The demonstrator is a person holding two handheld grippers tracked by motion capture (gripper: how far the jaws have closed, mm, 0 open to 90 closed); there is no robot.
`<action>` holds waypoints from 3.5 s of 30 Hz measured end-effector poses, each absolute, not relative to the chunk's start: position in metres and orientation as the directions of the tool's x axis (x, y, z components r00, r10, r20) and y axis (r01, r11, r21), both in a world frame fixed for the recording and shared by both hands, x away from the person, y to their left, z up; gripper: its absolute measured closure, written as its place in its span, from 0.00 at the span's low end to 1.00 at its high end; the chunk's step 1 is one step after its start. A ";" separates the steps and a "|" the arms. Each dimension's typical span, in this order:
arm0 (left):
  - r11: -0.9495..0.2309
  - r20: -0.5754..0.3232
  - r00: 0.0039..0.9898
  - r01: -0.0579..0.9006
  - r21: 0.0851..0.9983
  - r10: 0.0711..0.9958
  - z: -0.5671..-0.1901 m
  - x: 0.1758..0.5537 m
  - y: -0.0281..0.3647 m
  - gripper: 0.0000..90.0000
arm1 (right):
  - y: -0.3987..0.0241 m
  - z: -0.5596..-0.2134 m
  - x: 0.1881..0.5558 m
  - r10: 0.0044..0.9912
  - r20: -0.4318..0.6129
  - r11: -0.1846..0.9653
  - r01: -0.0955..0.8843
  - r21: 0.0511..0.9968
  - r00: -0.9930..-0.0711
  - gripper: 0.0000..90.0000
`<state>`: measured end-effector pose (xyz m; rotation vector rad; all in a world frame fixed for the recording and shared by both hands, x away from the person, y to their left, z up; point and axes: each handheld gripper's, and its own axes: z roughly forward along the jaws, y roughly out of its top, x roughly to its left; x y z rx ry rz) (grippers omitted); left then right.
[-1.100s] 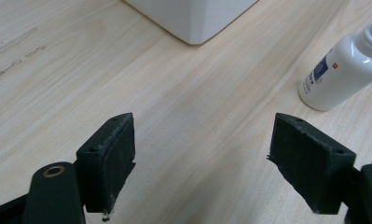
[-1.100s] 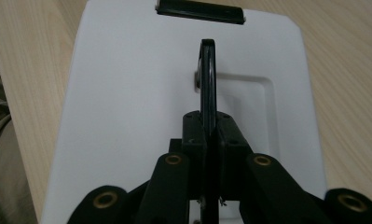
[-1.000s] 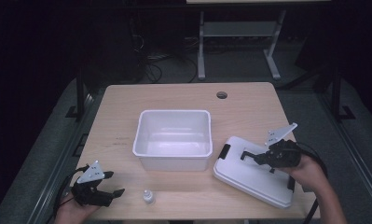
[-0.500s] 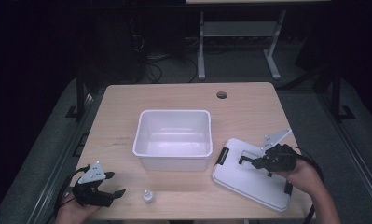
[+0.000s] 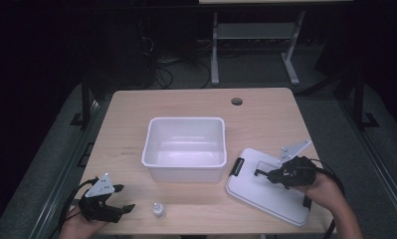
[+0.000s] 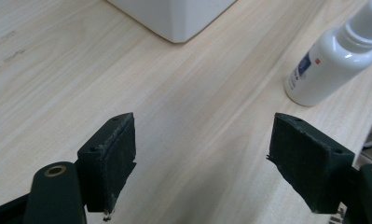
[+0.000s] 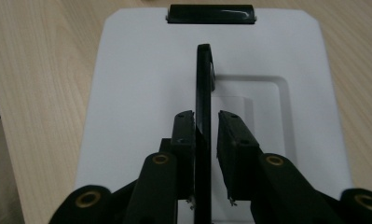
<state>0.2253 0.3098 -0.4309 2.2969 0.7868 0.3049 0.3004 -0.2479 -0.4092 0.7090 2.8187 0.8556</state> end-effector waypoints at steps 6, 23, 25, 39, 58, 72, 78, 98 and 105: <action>-0.596 0.008 0.802 0.437 0.673 0.597 -0.427 0.221 0.308 0.25 | -0.244 -0.409 0.298 0.464 0.036 0.727 0.404 0.555 -0.885 0.74; -0.629 -0.001 0.857 0.379 0.678 0.515 -0.422 0.212 0.292 0.27 | -0.239 -0.399 0.287 0.455 0.030 0.712 0.384 0.587 -0.890 0.51; -0.630 -0.007 0.863 0.374 0.681 0.506 -0.422 0.211 0.291 0.27 | -0.239 -0.398 0.287 0.455 0.030 0.712 0.383 0.588 -0.890 0.51; -0.675 -0.044 0.911 0.335 0.658 0.409 -0.418 0.210 0.276 0.36 | -0.235 -0.393 0.286 0.452 0.027 0.713 0.380 0.589 -0.892 0.45; -0.772 -0.045 0.947 0.285 0.568 0.317 -0.408 0.221 0.240 0.45 | -0.237 -0.390 0.285 0.447 0.021 0.711 0.370 0.598 -0.894 0.43; -0.807 -0.043 0.958 0.263 0.528 0.284 -0.408 0.229 0.217 0.48 | -0.243 -0.391 0.282 0.454 0.025 0.703 0.375 0.604 -0.891 0.43; -0.808 -0.043 0.959 0.261 0.528 0.281 -0.412 0.232 0.214 0.52 | -0.244 -0.391 0.282 0.455 0.028 0.701 0.378 0.605 -0.890 0.43; -0.796 -0.047 0.958 0.261 0.546 0.282 -0.411 0.234 0.218 0.66 | -0.244 -0.392 0.282 0.454 0.033 0.700 0.379 0.605 -0.890 0.43; -0.783 -0.042 0.957 0.259 0.565 0.286 -0.394 0.234 0.224 0.66 | -0.245 -0.393 0.282 0.460 0.040 0.695 0.387 0.606 -0.887 0.43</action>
